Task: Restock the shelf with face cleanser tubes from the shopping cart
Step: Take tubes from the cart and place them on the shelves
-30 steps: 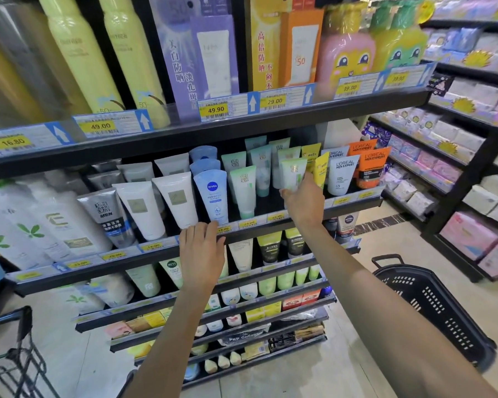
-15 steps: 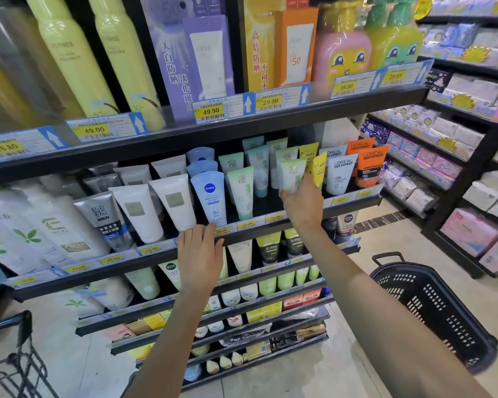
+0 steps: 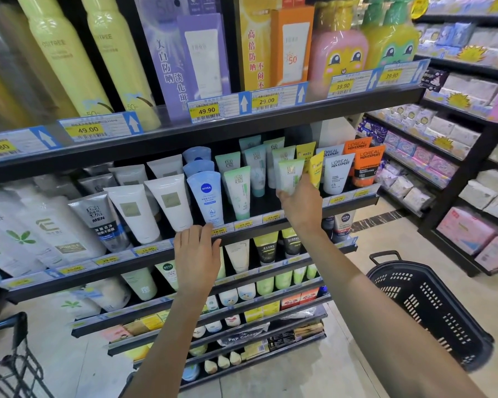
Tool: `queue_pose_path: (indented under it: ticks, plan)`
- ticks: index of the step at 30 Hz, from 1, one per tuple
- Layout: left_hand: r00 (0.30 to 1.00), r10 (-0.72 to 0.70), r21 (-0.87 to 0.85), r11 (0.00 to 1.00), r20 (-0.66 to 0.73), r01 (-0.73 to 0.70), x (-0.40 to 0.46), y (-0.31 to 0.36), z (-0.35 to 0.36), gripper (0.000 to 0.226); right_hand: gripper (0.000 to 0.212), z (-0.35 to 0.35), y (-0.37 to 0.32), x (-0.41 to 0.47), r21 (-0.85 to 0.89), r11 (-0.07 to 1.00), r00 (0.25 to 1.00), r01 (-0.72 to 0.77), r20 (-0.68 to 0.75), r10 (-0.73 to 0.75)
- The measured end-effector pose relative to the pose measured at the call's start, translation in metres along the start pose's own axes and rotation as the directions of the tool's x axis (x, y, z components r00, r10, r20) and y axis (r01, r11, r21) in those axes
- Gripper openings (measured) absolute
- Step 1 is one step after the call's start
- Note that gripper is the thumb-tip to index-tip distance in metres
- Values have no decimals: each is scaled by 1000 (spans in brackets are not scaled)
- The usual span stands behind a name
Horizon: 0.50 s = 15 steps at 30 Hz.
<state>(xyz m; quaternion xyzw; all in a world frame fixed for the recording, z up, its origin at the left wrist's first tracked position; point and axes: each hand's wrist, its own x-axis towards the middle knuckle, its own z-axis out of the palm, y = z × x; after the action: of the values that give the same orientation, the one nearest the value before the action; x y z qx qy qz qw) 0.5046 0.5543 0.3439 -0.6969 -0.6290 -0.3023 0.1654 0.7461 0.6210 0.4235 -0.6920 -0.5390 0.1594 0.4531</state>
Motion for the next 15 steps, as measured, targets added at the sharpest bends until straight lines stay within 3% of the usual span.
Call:
queue_pose_path:
  ticks: [10, 15]
  plan:
    - [1000, -8, -51, 999, 16, 9, 1, 0, -3, 38, 42, -5, 10, -13, -14, 997, 997, 73, -12, -73]
    - [996, -24, -146, 989, 90, 37, -1, 0, -14, 42, 49, -5, 23, -33, -19, 994, 994, 104, -39, -105]
